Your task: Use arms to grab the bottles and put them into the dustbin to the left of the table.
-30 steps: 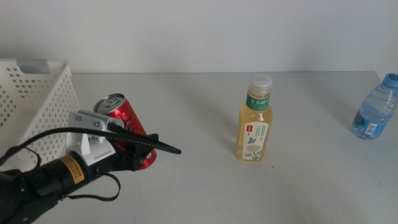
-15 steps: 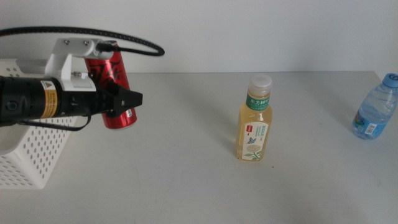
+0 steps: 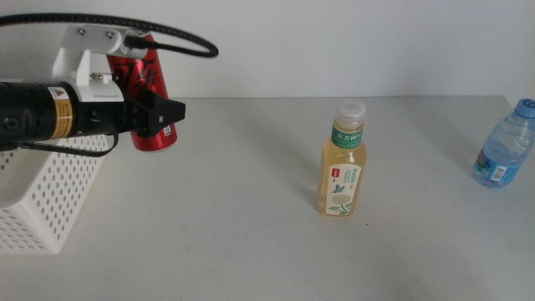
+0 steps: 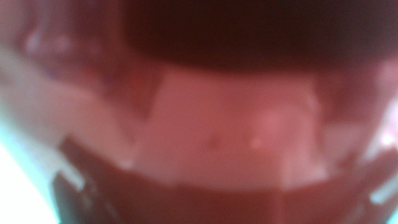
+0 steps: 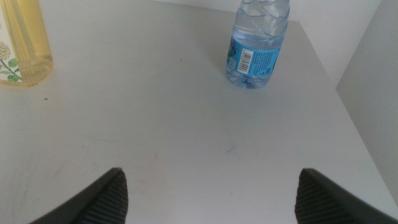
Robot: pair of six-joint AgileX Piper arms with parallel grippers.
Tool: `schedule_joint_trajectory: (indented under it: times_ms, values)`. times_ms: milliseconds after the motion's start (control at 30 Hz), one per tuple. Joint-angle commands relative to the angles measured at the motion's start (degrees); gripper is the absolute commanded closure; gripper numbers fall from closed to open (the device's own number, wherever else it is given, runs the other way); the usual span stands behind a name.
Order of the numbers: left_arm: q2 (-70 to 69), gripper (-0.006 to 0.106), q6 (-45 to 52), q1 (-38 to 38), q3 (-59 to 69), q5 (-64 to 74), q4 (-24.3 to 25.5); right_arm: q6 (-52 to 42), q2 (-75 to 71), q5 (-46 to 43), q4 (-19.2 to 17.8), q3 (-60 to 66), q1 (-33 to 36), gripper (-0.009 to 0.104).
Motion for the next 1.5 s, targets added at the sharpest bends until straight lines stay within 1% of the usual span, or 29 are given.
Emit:
schedule_joint_trajectory:
  times_ms: [0,67,100,133,167,300,367,400,467,533,633,667,733,800,900,1033,1200,1333,1467]
  values:
    - [-2.4,0.102,9.6,0.1,-1.5,0.1,-7.9,-0.7,-1.2,-3.5,-0.7,-0.1,-0.4,0.01]
    - [-2.6,0.102,20.5,-0.3,-0.3,0.4,-18.0,-0.7,-1.2,-3.5,-0.7,-0.1,-0.4,0.01]
    - [-2.9,0.102,26.2,-1.1,0.3,2.3,-24.3,-0.7,-1.2,-3.5,-0.7,-0.1,-0.4,0.01]
    - [-3.4,0.102,31.2,-2.1,0.7,5.5,-29.3,-0.7,-1.2,-3.5,-0.7,-0.1,-0.4,0.01]
    - [-3.8,0.102,35.1,-3.0,0.8,8.7,-32.9,-0.7,-1.2,-3.5,-0.7,-0.1,-0.4,0.01]
    - [-4.9,0.102,60.8,-7.5,-1.1,29.6,-52.9,-0.7,-1.2,-3.5,-0.7,-0.1,-0.4,0.01]
    - [-4.9,0.102,72.2,-8.5,-4.2,39.5,-61.6,-0.7,-1.2,-3.5,-0.7,-0.1,-0.4,0.01]
    - [-4.9,0.102,78.2,-8.3,-6.3,44.5,-66.8,-0.7,-1.2,-3.5,-0.7,-0.1,-0.4,0.01]
    - [-4.7,0.102,89.4,-6.0,-11.0,52.6,-77.4,-0.7,-1.2,-3.5,-0.7,-0.1,-0.4,0.01]
    - [-4.1,0.102,102.9,-2.5,-15.9,59.6,-90.0,-0.7,-1.2,-3.5,-0.7,-0.1,-0.4,0.01]
    - [-2.4,0.102,120.9,3.4,-22.6,70.0,-106.1,-0.7,-1.2,-3.5,-0.7,-0.1,-0.4,0.01]
    - [-1.6,0.102,124.1,5.6,-24.6,73.3,-111.2,-0.7,-1.2,-3.5,-0.7,-0.1,-0.4,0.01]
    - [0.2,0.102,129.2,9.9,-29.4,81.0,-118.3,-0.7,-1.2,-3.5,-0.7,-0.1,-0.4,0.01]
    - [2.2,0.102,130.9,13.2,-33.8,87.0,-120.8,-0.7,-1.2,-3.5,-0.7,-0.1,-0.4,0.01]
    - [5.6,0.102,130.8,16.8,-38.8,92.3,-120.9,-0.7,-1.2,-3.5,-0.7,-0.1,-0.4,0.01]
    - [10.3,0.102,130.7,18.7,-42.8,95.7,-120.3,-0.7,-1.2,-3.5,-0.7,-0.1,-0.4,0.01]
    - [14.7,0.102,129.3,18.7,-43.3,96.1,-116.8,-0.7,-1.2,-3.5,-0.7,-0.1,-0.4,0.01]
    - [19.1,0.102,126.6,18.9,-43.3,96.0,-112.3,-0.7,-1.2,-3.5,-0.7,-0.1,-0.4,0.01]
    - [22.9,0.102,124.9,19.1,-43.3,95.6,-110.6,-0.7,-1.2,-3.5,-0.7,-0.1,-0.4,0.01]
